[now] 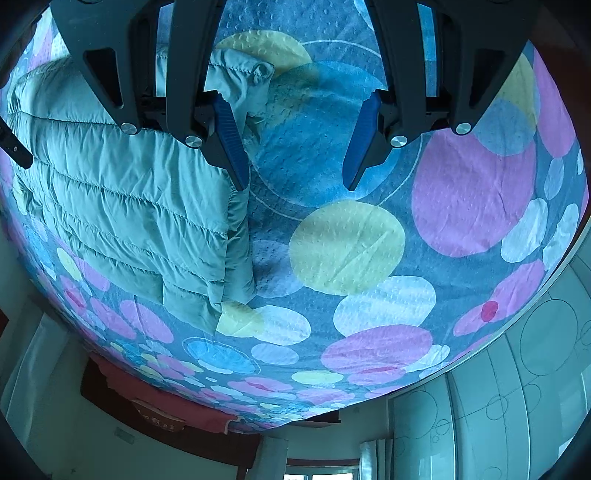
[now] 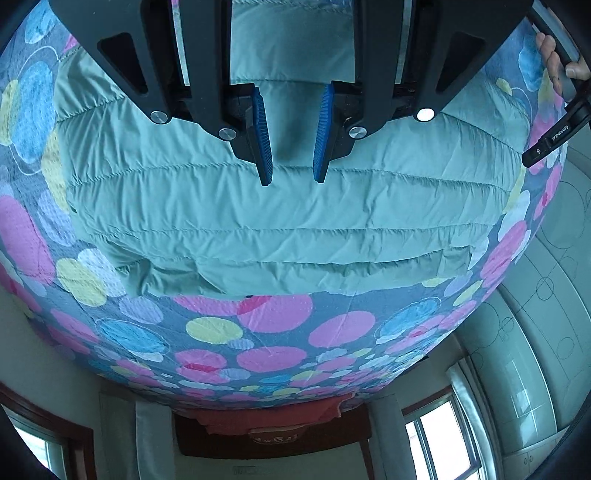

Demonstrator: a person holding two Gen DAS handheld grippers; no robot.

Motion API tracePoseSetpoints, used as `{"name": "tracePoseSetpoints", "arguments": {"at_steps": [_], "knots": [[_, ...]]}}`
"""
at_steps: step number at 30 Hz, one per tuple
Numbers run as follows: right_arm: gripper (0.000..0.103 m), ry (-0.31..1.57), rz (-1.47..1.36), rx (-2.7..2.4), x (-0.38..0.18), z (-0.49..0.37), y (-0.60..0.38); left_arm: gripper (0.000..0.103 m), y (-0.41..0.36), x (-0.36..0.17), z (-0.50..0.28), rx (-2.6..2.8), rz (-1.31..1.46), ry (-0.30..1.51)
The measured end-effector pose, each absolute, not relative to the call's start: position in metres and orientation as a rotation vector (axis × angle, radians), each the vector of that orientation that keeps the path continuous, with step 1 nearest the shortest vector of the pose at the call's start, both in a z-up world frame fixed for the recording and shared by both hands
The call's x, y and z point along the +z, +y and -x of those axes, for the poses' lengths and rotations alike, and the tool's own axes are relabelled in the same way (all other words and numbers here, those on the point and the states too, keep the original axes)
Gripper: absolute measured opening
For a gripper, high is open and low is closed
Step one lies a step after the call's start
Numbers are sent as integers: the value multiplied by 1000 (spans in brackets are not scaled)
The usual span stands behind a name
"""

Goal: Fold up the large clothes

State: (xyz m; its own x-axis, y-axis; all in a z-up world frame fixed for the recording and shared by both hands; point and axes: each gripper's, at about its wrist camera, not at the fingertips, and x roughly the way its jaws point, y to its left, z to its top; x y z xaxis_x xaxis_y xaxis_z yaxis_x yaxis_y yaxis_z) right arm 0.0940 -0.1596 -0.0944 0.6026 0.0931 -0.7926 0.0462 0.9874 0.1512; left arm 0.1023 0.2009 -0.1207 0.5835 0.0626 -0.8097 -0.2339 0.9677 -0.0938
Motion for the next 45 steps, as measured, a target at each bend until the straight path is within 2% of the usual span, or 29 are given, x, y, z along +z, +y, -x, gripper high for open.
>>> {"name": "tracePoseSetpoints", "arguments": {"at_steps": [20, 26, 37, 45], "knots": [[24, 983, -9, -14, -132, -118, -123, 53, 201, -140, -118, 234, 166, 972], [24, 981, -15, -13, -140, -118, -123, 59, 202, -133, -123, 200, 247, 983], [24, 975, -20, -3, -142, -118, -125, 60, 203, -116, -116, 201, 336, 954], [24, 975, -19, -4, -142, -118, -125, 60, 204, -132, -138, 161, 473, 984]]}}
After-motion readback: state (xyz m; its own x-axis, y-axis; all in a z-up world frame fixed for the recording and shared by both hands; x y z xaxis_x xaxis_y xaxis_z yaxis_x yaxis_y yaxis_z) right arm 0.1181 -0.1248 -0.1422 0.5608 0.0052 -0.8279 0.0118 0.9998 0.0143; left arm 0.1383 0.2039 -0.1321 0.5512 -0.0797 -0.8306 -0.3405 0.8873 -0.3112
